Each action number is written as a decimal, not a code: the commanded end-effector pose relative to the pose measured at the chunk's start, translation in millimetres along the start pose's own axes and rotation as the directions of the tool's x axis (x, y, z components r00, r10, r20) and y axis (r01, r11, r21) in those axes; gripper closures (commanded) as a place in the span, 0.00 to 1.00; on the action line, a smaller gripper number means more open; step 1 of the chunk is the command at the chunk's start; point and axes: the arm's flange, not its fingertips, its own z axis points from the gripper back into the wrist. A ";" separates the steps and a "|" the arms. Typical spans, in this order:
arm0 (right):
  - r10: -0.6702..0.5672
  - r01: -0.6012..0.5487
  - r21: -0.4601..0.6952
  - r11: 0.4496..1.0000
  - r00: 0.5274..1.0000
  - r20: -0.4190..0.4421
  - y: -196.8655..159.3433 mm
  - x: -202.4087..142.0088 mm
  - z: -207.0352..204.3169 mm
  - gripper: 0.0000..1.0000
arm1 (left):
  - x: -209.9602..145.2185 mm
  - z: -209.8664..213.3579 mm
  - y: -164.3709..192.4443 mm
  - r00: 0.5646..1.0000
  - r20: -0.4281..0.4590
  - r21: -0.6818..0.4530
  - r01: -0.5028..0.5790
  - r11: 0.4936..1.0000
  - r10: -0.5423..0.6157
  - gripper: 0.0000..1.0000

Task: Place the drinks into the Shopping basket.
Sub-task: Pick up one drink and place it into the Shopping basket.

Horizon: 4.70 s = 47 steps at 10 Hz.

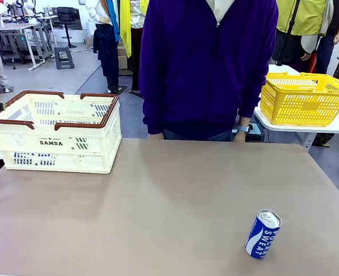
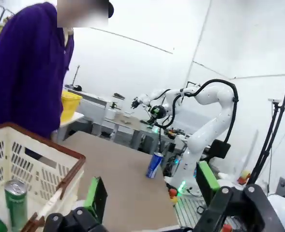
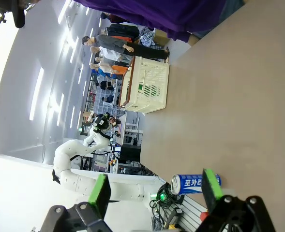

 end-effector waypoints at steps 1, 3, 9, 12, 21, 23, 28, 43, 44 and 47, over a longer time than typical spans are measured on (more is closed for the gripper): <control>0.007 -0.007 -0.002 1.000 1.000 0.011 1.0 2.7 -1.8 0.00 | 17.0 15.1 -25.4 0.993 0.016 0.034 0.117 0.993 -0.118 0.00; 0.007 -0.007 -0.002 1.000 1.000 0.011 1.0 2.7 -1.8 0.00 | 17.0 15.1 -25.4 0.993 0.016 0.034 0.117 0.993 -0.118 0.00; 0.007 -0.007 -0.002 1.000 1.000 0.011 1.0 2.7 -1.8 0.00 | 70.8 -91.5 -66.6 0.822 -0.251 0.231 -0.462 0.856 0.511 0.00; 0.007 -0.007 -0.002 1.000 1.000 0.011 1.0 2.7 -1.8 0.00 | 20.9 -106.9 -82.8 0.719 -0.237 0.442 -0.519 0.732 0.653 0.00; 0.007 -0.007 -0.002 1.000 1.000 0.011 1.0 2.7 -1.8 0.00 | 37.9 -103.9 -71.1 0.748 -0.240 0.443 -0.482 0.756 0.618 0.00; 0.000 0.000 0.000 1.000 1.000 0.000 0.1 0.1 -0.1 0.00 | 37.9 -103.9 -71.1 0.748 -0.240 0.443 -0.482 0.756 0.618 0.00; 0.017 -0.477 -0.298 0.827 0.550 -0.835 130.8 -49.3 -187.8 0.00 | 37.9 -103.9 -71.1 0.748 -0.240 0.443 -0.482 0.756 0.618 0.00; -0.248 -0.552 -0.690 0.468 0.667 -0.702 85.1 -147.4 -308.4 0.00 | 37.9 -103.9 -71.1 0.748 -0.240 0.443 -0.482 0.756 0.618 0.00; -0.226 -0.545 -0.676 0.496 0.671 -0.706 76.6 -145.5 -311.8 0.00 | 37.9 -103.9 -71.1 0.748 -0.240 0.443 -0.482 0.756 0.618 0.00; -0.271 -0.527 -0.692 0.494 0.663 -0.698 46.7 -142.6 -320.0 0.00 | 37.9 -103.9 -71.1 0.748 -0.240 0.443 -0.482 0.756 0.618 0.00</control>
